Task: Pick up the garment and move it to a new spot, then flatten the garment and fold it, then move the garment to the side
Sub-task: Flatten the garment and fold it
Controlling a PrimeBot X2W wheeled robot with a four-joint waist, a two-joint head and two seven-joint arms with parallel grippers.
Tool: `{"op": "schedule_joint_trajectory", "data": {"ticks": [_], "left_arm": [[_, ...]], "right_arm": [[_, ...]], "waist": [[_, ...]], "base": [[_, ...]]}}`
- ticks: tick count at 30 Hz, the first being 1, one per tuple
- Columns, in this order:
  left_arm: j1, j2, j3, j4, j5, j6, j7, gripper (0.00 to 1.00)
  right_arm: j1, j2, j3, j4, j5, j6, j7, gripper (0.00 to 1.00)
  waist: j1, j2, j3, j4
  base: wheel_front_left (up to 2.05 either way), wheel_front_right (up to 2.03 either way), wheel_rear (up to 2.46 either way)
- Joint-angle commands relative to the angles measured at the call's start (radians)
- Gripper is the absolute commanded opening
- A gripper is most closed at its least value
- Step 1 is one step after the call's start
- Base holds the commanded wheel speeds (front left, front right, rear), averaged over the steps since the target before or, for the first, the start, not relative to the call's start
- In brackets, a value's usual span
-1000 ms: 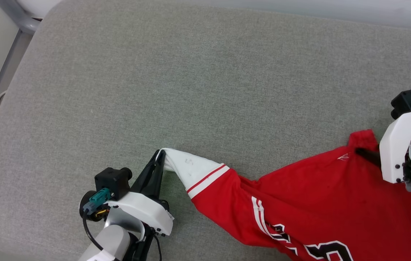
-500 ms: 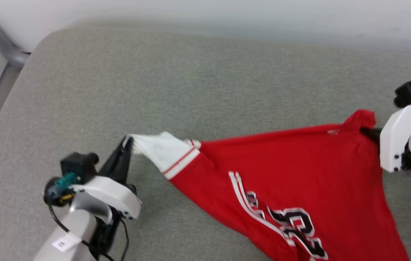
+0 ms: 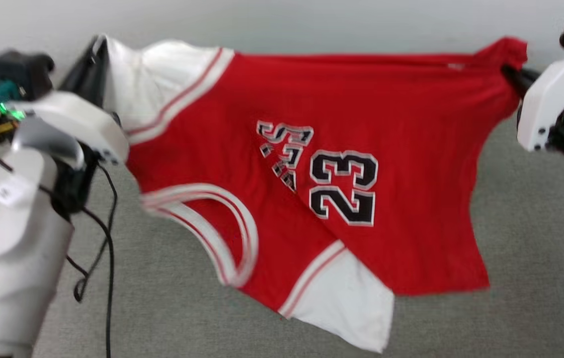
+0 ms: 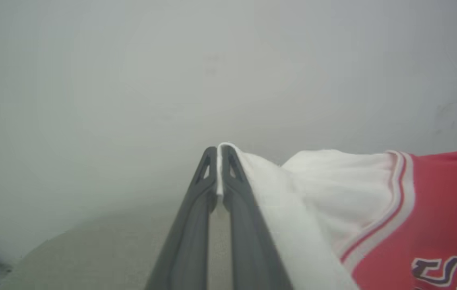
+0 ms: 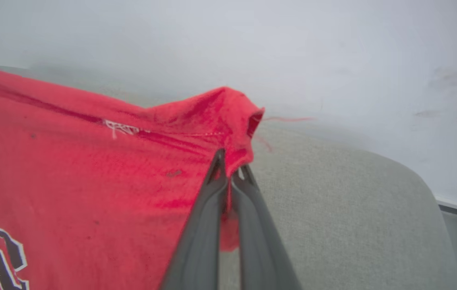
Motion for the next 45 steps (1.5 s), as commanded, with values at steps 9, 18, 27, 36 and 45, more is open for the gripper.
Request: {"op": "schedule_joint_trajectory", "data": {"ticks": [9, 18, 27, 36, 45], "left_arm": [[-0.366, 0.064, 0.024, 0.169, 0.06, 0.007, 0.014, 0.0], [-0.705, 0.111, 0.027, 0.26, 0.129, 0.021, -0.01, 0.0], [-0.848, 0.083, 0.019, 0.364, 0.126, -0.008, -0.052, 0.0], [-0.62, 0.001, 0.033, 0.553, 0.01, -0.109, -0.13, 0.0], [-0.293, -0.018, 0.07, 0.533, -0.078, -0.131, -0.153, 0.0]], "right_arm": [[-0.282, 0.044, -0.129, 0.082, -0.153, -0.004, -0.153, 0.0], [-0.566, 0.053, -0.263, 0.124, -0.291, -0.008, -0.241, 0.0], [-0.682, 0.107, -0.312, 0.169, -0.37, -0.009, -0.272, 0.0], [-0.492, 0.186, -0.202, 0.313, -0.296, -0.004, -0.365, 0.0], [-0.17, 0.169, -0.102, 0.287, -0.16, -0.004, -0.425, 0.0]], "waist": [[-0.0001, 0.0, 0.089, -0.058], [-0.0001, 0.0, 0.235, -0.043], [-0.0001, 0.0, 0.377, -0.01], [-0.0001, 0.0, 0.393, 0.006], [-0.0001, 0.0, 0.272, 0.002]], "base": [[0.0, 0.0, 0.0], [0.0, 0.0, 0.0], [0.0, 0.0, 0.0], [0.0, 0.0, 0.0], [0.0, 0.0, 0.0]]}}
